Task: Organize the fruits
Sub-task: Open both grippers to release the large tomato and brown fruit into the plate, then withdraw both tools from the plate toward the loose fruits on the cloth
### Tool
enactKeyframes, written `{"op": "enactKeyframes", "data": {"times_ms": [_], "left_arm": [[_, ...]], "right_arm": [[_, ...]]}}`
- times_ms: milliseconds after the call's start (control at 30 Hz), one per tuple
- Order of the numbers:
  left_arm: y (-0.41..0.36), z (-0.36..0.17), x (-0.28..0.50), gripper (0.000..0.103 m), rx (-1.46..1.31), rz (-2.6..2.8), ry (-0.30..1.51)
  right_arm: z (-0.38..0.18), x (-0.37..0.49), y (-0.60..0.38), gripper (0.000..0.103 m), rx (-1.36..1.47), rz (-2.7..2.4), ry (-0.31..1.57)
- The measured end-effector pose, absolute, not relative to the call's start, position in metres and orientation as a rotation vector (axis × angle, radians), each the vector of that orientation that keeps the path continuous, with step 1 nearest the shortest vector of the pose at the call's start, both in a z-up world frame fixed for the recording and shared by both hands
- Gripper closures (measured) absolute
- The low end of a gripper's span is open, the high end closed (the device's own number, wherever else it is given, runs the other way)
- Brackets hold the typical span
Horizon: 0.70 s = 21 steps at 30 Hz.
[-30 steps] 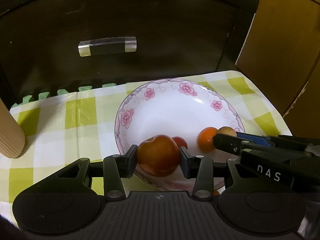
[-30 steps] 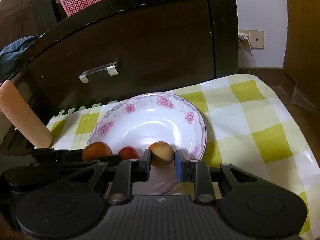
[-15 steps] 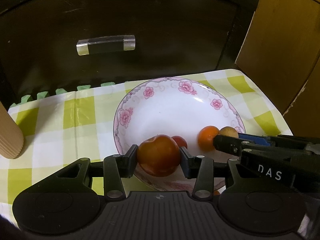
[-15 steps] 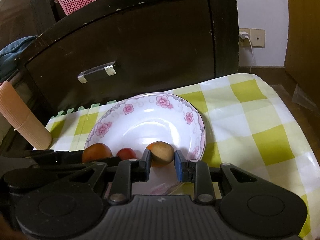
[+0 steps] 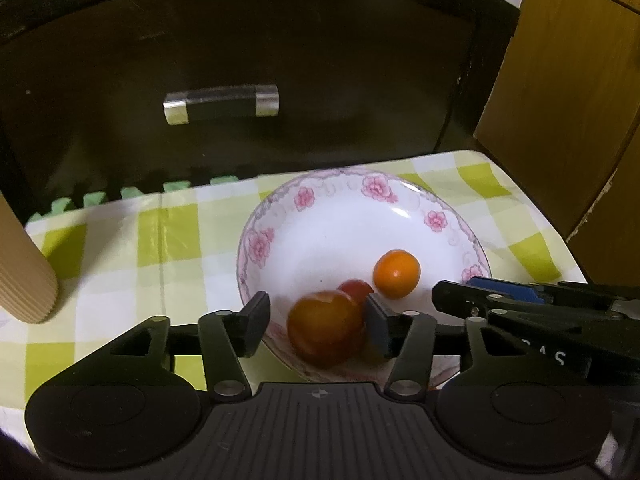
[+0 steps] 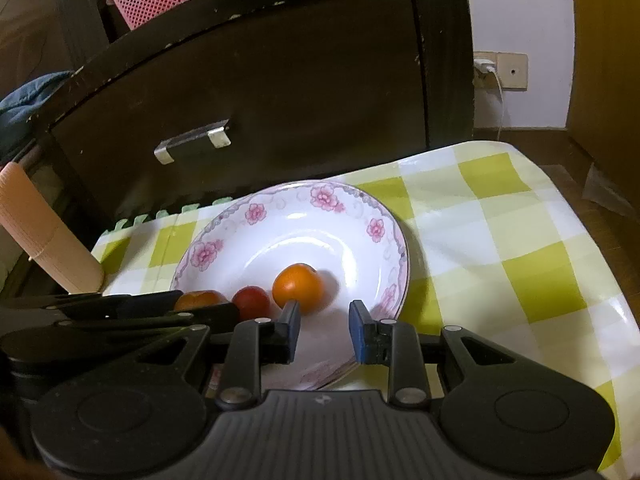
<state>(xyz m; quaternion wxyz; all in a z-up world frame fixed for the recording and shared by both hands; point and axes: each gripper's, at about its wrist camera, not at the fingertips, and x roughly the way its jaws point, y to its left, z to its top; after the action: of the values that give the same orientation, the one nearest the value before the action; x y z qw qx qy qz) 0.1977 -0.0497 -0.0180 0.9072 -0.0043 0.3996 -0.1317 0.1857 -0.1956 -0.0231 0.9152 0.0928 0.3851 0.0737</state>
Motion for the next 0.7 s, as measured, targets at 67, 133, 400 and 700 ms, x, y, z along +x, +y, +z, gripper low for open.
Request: {"op": "enactKeyframes", "data": {"times_ms": [67, 133, 400, 700], "left_arm": [[-0.049, -0.016, 0.197, 0.040, -0.015, -0.273, 0.824], [-0.049, -0.014, 0.195, 0.040, -0.015, -0.273, 0.821], [-0.048, -0.002, 0.182, 0.039, -0.007, -0.270, 0.803], [-0.043, 0.005, 0.161, 0.035, -0.002, -0.275, 0.796]], "right_arm": [[-0.021, 0.184, -0.196, 0.076, 0.192, 0.150, 0.789], [-0.019, 0.182, -0.195, 0.076, 0.192, 0.148, 0.784], [-0.012, 0.171, -0.193, 0.076, 0.189, 0.152, 0.784], [-0.008, 0.153, -0.189, 0.076, 0.185, 0.158, 0.793]]}}
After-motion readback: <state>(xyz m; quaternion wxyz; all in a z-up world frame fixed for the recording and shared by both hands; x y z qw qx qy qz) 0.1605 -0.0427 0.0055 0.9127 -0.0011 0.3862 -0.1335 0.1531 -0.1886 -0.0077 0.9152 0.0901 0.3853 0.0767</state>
